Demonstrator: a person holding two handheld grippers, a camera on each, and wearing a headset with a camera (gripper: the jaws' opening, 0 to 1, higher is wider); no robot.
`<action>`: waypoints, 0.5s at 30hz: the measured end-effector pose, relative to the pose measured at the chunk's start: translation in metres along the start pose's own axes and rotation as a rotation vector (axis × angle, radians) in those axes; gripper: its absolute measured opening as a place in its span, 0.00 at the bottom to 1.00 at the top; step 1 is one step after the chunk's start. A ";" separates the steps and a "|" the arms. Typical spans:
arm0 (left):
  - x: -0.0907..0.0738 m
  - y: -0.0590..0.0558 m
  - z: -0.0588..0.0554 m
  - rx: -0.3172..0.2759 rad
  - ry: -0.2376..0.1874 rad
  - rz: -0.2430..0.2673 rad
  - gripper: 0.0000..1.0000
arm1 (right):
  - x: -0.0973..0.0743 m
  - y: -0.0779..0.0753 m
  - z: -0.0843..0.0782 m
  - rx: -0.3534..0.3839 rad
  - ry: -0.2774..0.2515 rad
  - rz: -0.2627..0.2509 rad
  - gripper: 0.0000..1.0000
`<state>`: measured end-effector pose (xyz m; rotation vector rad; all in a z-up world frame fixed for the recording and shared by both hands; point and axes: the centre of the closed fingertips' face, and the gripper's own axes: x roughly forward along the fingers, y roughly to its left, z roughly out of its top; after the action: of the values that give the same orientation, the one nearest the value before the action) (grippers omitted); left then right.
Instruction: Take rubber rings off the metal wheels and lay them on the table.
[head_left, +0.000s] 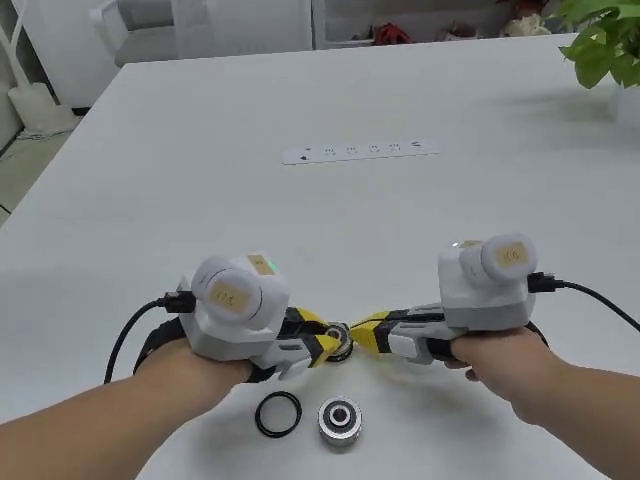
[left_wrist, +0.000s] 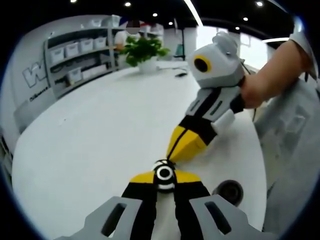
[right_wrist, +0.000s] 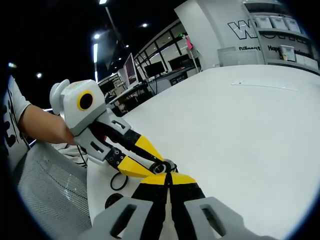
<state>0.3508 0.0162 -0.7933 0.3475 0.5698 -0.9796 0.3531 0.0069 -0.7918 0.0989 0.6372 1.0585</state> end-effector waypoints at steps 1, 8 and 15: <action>0.000 0.000 0.000 0.000 0.000 0.000 0.12 | 0.000 0.000 0.000 -0.001 0.000 0.001 0.00; 0.000 0.000 0.000 0.000 0.001 0.002 0.12 | 0.002 0.004 0.000 -0.017 0.005 0.010 0.00; 0.000 0.000 0.000 0.001 0.000 0.000 0.12 | 0.003 0.008 0.002 -0.018 0.004 0.023 0.00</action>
<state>0.3506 0.0161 -0.7935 0.3484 0.5694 -0.9794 0.3490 0.0133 -0.7889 0.0883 0.6316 1.0869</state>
